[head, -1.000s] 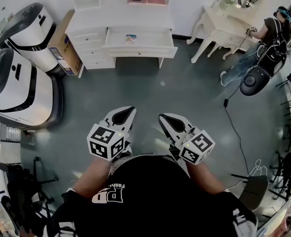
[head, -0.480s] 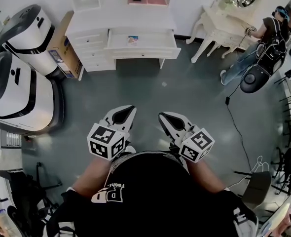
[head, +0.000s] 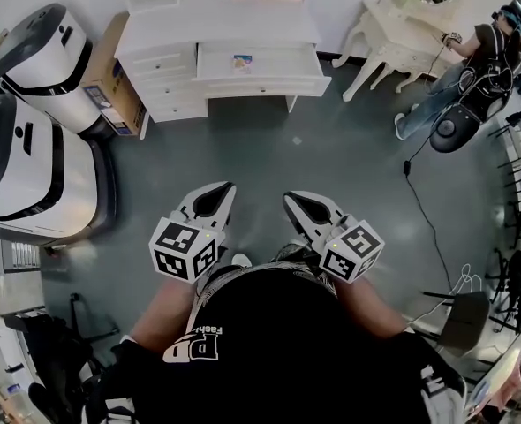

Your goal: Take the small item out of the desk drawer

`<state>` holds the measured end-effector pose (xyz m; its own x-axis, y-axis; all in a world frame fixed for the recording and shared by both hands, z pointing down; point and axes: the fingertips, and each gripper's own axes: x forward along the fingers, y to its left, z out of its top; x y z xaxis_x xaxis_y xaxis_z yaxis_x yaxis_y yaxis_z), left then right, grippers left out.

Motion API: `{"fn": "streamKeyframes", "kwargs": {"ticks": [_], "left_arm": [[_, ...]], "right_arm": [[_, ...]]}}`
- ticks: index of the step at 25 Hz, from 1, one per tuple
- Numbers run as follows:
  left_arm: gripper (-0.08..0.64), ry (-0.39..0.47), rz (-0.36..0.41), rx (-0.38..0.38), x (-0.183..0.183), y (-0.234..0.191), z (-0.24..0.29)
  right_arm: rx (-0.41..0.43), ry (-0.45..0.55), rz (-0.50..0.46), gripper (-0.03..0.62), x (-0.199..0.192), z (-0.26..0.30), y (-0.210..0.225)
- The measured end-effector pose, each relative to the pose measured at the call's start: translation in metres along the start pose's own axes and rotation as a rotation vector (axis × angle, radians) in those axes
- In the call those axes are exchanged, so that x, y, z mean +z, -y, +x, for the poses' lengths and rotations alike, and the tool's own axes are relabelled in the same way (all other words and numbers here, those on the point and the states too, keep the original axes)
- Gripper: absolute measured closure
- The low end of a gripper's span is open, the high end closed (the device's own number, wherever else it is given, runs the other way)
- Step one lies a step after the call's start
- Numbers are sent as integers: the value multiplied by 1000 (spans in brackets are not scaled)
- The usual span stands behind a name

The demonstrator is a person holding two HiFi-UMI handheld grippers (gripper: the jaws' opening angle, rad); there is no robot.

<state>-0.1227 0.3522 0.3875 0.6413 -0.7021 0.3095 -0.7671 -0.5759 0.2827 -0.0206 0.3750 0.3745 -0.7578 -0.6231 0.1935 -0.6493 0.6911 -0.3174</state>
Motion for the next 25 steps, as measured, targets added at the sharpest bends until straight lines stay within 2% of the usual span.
{"fn": "streamKeyframes", "kwargs": {"ticks": [9,15,25], "left_arm": [[543,12,-36,0,-5,-16,0],[543,4,-53,32,-9,-30,4],[543,-6,-59,72,11,-61,40]], "right_arm": [[9,-33,-11,583,3,22,-1],[42,-36,5,583,3,43,7],[60,-20,31,583,22,77,50]]}}
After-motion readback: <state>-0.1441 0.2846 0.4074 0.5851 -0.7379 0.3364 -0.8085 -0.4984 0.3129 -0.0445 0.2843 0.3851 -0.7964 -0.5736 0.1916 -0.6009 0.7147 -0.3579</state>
